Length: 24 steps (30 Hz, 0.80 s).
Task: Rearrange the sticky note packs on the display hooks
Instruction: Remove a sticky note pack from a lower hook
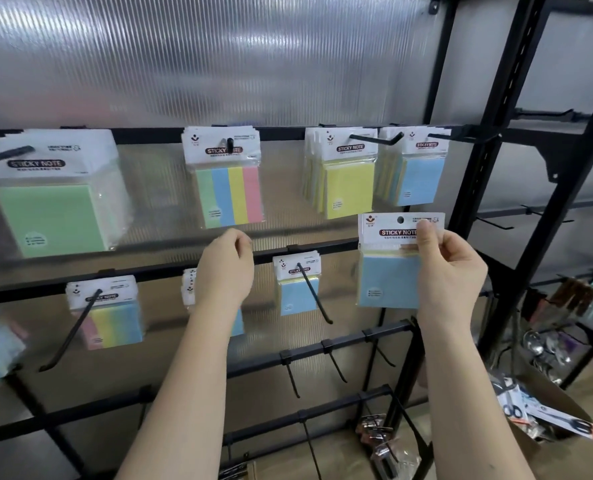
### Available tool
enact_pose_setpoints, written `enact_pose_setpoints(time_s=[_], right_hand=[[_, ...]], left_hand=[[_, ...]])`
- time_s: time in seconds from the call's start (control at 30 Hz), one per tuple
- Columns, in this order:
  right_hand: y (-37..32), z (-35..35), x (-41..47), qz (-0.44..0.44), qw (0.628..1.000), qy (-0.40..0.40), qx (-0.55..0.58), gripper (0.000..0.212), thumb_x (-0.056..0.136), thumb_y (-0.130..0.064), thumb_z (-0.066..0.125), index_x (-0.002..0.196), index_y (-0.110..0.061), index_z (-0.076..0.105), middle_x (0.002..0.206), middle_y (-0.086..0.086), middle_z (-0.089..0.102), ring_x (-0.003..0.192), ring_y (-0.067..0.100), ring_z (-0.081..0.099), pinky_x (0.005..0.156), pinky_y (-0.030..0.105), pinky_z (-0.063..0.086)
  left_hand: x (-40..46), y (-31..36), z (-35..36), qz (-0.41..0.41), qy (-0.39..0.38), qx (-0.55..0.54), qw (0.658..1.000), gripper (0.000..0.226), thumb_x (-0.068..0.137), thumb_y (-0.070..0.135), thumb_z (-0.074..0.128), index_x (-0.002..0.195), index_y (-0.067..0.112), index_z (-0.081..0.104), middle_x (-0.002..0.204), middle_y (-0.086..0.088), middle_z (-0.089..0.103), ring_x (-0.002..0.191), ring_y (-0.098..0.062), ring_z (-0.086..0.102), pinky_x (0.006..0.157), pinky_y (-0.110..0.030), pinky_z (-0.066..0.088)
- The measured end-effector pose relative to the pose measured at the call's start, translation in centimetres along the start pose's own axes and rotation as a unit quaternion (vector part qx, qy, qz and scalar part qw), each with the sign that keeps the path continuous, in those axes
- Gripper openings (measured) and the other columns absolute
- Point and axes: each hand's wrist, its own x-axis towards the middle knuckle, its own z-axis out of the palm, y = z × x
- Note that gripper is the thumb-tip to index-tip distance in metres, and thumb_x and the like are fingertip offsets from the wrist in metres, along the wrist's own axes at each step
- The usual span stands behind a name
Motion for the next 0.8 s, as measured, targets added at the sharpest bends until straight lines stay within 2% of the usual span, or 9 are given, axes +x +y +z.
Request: enact_pose_setpoints(time_s=[0.13,0.37,0.47,0.57,0.8], right_hand=[[0.2,-1.6,3.3,-0.018,1.0,-0.01,0.023,0.031,0.089,-0.029,0.065,0.06,-0.022,0.058,0.052,-0.019,0.057,0.048,-0.006,0.047,0.045,0.008,0.035],[-0.7,-4.4,10.9,-0.061,0.993,-0.071,0.066,0.028,0.087,-0.027,0.067,0.062,-0.022,0.058,0.052,-0.019,0.057,0.05,-0.005,0.049,0.048,0.009,0.038],[-1.5,-4.9,13.4,-0.078,0.989,-0.093,0.088,0.023,0.086,-0.027,0.068,0.065,-0.021,0.062,0.057,-0.017,0.06,0.055,-0.004,0.052,0.052,0.011,0.039],[-1.9,-5.0,15.2,-0.083,0.985,-0.103,0.11,0.027,0.086,-0.026,0.068,0.061,-0.023,0.059,0.056,-0.017,0.058,0.056,-0.001,0.05,0.054,0.015,0.04],[-1.6,-4.6,17.2,-0.065,0.987,-0.1,0.111,0.023,0.085,-0.029,0.068,0.065,-0.022,0.061,0.067,-0.01,0.064,0.06,-0.002,0.057,0.054,0.014,0.043]], left_hand=[[-0.5,1.4,3.1,-0.018,-0.031,0.022,0.999,0.025,0.099,0.018,0.036,0.101,0.012,0.06,0.095,-0.004,0.063,0.083,-0.024,0.054,0.069,-0.033,0.042],[-1.3,3.9,8.6,-0.096,-0.001,0.052,0.994,0.022,0.096,0.018,0.042,0.103,0.018,0.062,0.104,-0.001,0.063,0.085,-0.017,0.05,0.072,-0.028,0.037],[-1.8,5.2,10.2,-0.116,0.011,0.053,0.992,0.018,0.095,0.019,0.044,0.099,0.021,0.062,0.094,0.005,0.061,0.079,-0.015,0.052,0.061,-0.026,0.037],[-2.4,5.9,11.2,-0.128,0.025,0.092,0.987,0.015,0.095,0.023,0.045,0.1,0.024,0.059,0.085,0.013,0.054,0.069,-0.007,0.048,0.05,-0.022,0.03],[-2.5,6.5,11.6,-0.14,0.022,0.098,0.985,0.016,0.094,0.024,0.046,0.101,0.025,0.06,0.094,0.008,0.059,0.082,-0.015,0.053,0.053,-0.023,0.032]])
